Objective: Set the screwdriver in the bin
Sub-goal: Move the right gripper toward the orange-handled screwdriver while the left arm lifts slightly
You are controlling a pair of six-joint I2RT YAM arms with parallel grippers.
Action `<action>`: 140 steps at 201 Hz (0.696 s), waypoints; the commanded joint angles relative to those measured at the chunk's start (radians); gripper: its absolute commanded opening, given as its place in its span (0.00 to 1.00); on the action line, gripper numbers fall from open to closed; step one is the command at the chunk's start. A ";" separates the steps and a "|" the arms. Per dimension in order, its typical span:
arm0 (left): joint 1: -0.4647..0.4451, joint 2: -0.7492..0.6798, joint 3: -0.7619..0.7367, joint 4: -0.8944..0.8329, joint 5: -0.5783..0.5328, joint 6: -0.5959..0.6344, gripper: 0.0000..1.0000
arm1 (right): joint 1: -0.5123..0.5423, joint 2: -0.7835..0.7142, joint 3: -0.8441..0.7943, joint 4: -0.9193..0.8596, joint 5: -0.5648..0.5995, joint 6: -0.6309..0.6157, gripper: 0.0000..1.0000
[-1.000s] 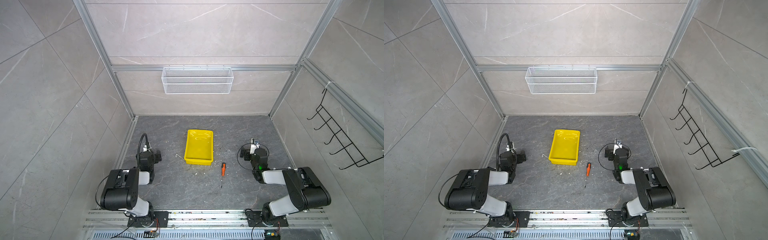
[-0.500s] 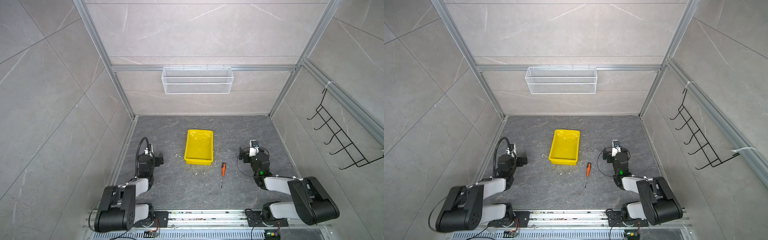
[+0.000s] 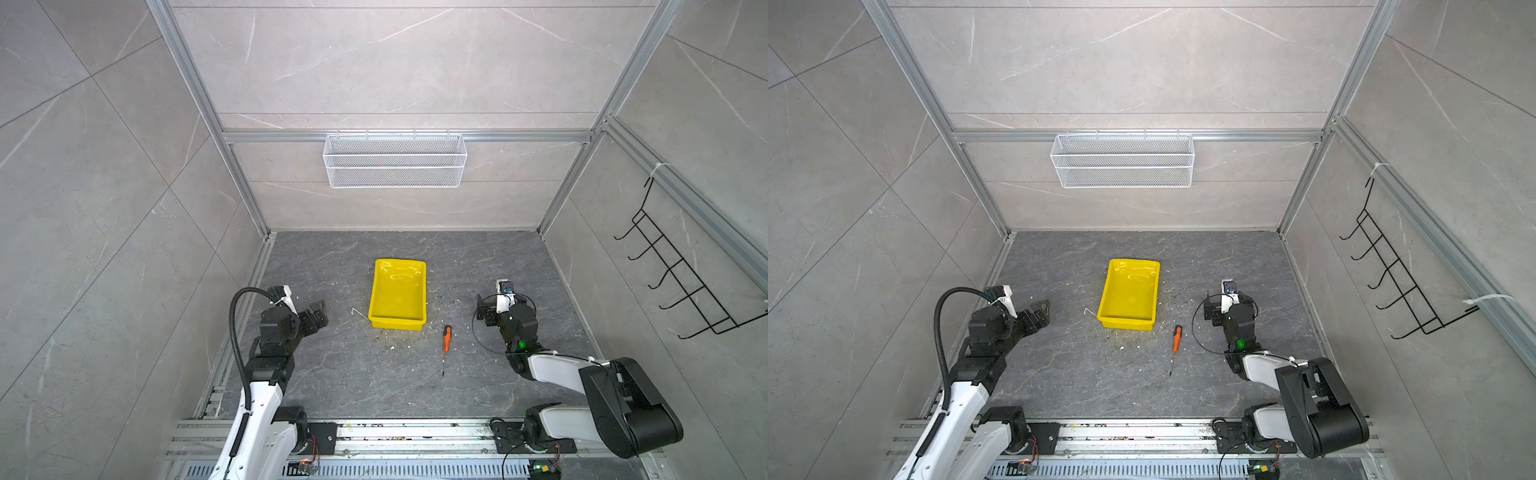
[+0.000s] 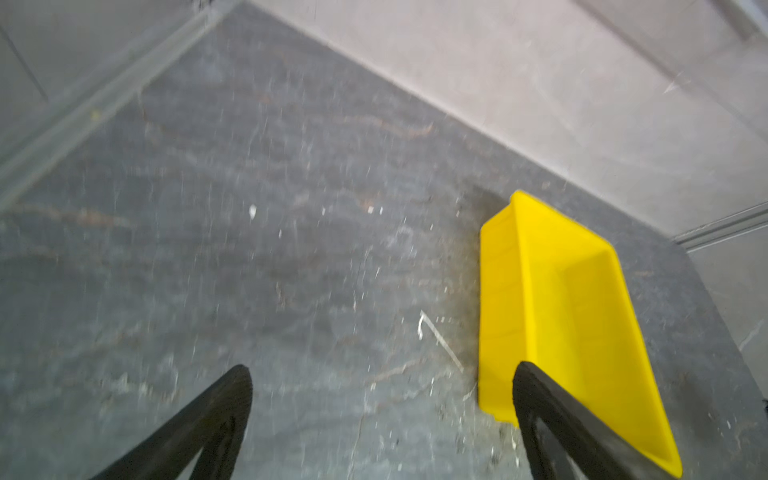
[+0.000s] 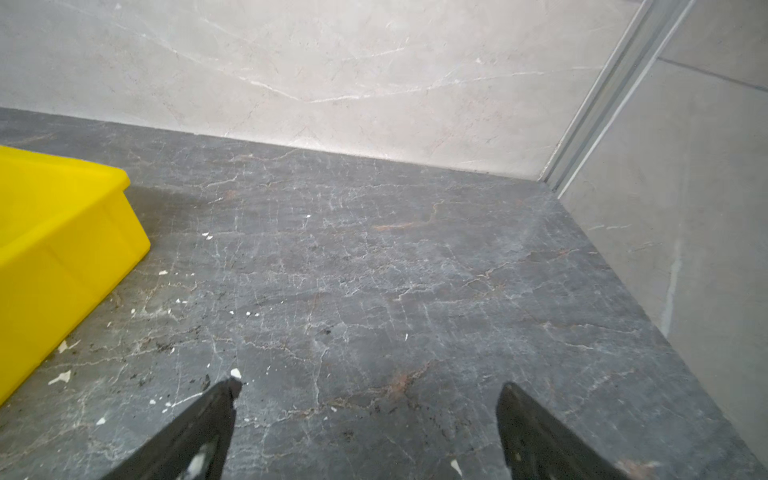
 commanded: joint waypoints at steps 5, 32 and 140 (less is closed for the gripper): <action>-0.002 -0.036 0.020 -0.159 -0.091 -0.051 1.00 | 0.024 -0.096 -0.011 -0.020 0.148 0.026 0.99; -0.001 -0.017 0.009 -0.195 -0.105 -0.114 1.00 | 0.029 -0.367 0.116 -0.513 0.095 0.077 0.99; 0.000 0.013 0.004 -0.263 -0.208 -0.209 1.00 | 0.029 -0.544 0.573 -1.547 0.107 0.687 0.96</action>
